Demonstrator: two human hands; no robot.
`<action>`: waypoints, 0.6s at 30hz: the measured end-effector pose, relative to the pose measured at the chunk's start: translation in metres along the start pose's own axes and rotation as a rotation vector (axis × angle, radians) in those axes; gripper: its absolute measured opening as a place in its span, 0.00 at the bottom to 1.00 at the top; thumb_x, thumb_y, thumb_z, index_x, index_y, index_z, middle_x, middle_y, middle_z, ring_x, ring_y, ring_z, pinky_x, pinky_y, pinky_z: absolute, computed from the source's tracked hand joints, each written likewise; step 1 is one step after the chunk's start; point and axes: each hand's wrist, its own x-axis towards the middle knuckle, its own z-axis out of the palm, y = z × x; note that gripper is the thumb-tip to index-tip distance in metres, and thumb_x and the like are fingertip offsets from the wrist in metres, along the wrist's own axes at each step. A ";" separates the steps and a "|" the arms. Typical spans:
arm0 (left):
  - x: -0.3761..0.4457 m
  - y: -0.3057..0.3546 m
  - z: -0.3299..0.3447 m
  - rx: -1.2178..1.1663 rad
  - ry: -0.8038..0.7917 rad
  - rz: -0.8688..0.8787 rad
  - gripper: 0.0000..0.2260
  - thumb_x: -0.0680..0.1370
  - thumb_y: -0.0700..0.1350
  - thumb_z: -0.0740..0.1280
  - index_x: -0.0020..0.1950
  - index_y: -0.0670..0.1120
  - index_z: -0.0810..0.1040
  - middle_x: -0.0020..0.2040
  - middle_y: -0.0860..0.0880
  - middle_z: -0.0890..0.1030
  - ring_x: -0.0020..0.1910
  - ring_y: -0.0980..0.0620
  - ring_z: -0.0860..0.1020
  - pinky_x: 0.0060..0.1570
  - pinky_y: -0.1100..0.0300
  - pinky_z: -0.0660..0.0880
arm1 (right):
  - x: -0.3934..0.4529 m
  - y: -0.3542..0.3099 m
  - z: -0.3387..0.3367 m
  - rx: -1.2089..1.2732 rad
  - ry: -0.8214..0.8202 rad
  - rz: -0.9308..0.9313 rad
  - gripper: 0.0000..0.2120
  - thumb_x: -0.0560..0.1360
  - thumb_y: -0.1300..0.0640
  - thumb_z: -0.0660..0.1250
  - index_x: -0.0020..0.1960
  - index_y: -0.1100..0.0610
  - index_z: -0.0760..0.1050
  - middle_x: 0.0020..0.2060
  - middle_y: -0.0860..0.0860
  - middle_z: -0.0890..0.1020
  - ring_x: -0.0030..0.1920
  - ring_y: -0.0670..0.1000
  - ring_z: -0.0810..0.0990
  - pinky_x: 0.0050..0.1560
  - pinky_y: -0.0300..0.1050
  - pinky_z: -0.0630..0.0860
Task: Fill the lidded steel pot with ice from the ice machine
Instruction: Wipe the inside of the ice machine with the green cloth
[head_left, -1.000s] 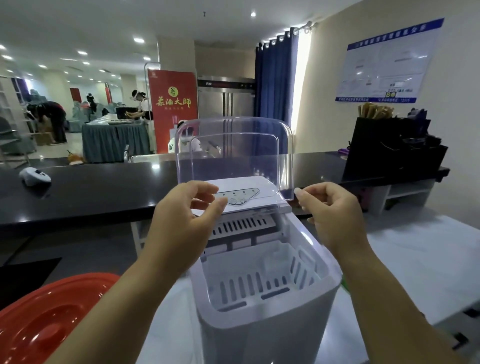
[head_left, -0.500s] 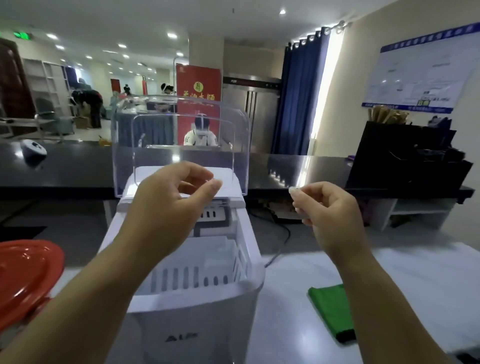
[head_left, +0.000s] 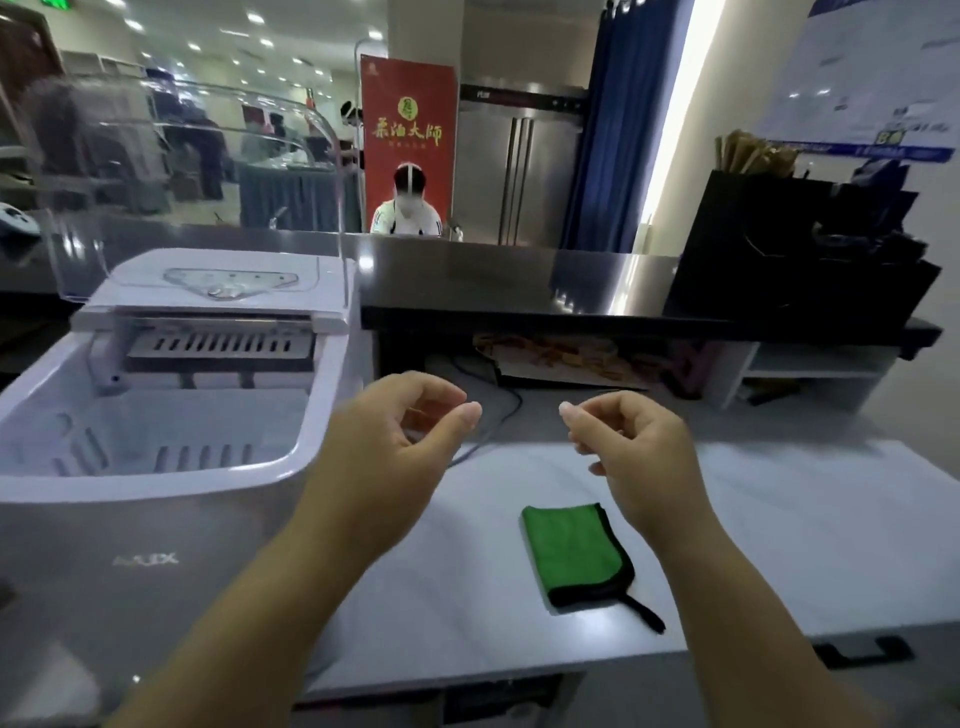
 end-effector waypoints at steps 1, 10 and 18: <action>-0.003 -0.002 0.012 -0.007 -0.014 -0.017 0.02 0.73 0.49 0.69 0.43 0.53 0.80 0.39 0.56 0.80 0.41 0.61 0.77 0.39 0.71 0.73 | -0.002 0.009 -0.006 -0.006 -0.002 0.027 0.08 0.72 0.50 0.72 0.39 0.54 0.79 0.35 0.52 0.82 0.40 0.54 0.81 0.42 0.50 0.79; -0.029 -0.057 0.109 -0.002 -0.255 -0.308 0.03 0.74 0.49 0.69 0.40 0.53 0.79 0.37 0.55 0.80 0.36 0.61 0.77 0.36 0.69 0.72 | -0.012 0.083 -0.036 -0.130 0.012 0.279 0.07 0.73 0.50 0.70 0.40 0.53 0.78 0.37 0.49 0.82 0.41 0.50 0.80 0.42 0.47 0.79; -0.034 -0.103 0.173 0.140 -0.434 -0.517 0.15 0.76 0.51 0.66 0.61 0.46 0.75 0.52 0.51 0.77 0.48 0.55 0.75 0.46 0.64 0.68 | -0.016 0.137 -0.044 -0.425 -0.062 0.388 0.07 0.75 0.48 0.67 0.45 0.52 0.76 0.39 0.45 0.80 0.41 0.44 0.78 0.39 0.39 0.74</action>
